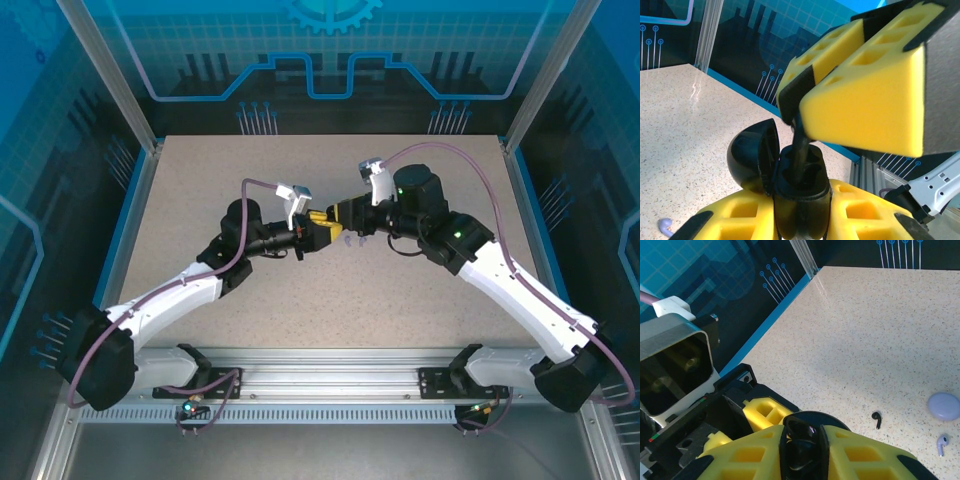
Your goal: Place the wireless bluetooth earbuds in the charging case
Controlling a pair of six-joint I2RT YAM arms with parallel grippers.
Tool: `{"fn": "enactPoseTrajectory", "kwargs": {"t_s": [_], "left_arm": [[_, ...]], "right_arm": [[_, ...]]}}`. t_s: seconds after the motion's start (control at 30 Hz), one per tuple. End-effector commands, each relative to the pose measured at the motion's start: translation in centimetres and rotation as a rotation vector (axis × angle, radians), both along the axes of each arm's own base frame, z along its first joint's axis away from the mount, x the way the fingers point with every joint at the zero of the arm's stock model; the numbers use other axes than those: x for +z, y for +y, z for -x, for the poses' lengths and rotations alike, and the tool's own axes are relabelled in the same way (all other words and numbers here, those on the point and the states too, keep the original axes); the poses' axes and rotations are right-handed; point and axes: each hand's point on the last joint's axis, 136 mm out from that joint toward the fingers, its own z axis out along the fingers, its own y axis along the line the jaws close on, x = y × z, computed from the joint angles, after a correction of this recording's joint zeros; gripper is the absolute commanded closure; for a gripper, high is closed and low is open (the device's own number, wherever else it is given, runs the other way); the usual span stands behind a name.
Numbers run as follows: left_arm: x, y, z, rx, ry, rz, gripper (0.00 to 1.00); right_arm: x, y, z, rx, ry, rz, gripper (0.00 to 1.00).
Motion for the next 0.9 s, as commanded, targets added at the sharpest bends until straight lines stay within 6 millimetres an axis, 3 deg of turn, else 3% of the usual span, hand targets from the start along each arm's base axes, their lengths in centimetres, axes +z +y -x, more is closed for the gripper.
{"fn": "enactPoseTrajectory", "kwargs": {"t_s": [0.0, 0.87], "left_arm": [[2.5, 0.0, 0.9, -0.02, -0.089, 0.033, 0.88], [1.4, 0.3, 0.6, 0.004, -0.08, -0.02, 0.88]], "right_arm": [[0.7, 0.4, 0.6, 0.026, -0.014, 0.008, 0.75], [1.5, -0.3, 1.1, 0.021, -0.033, 0.02, 0.74]]}}
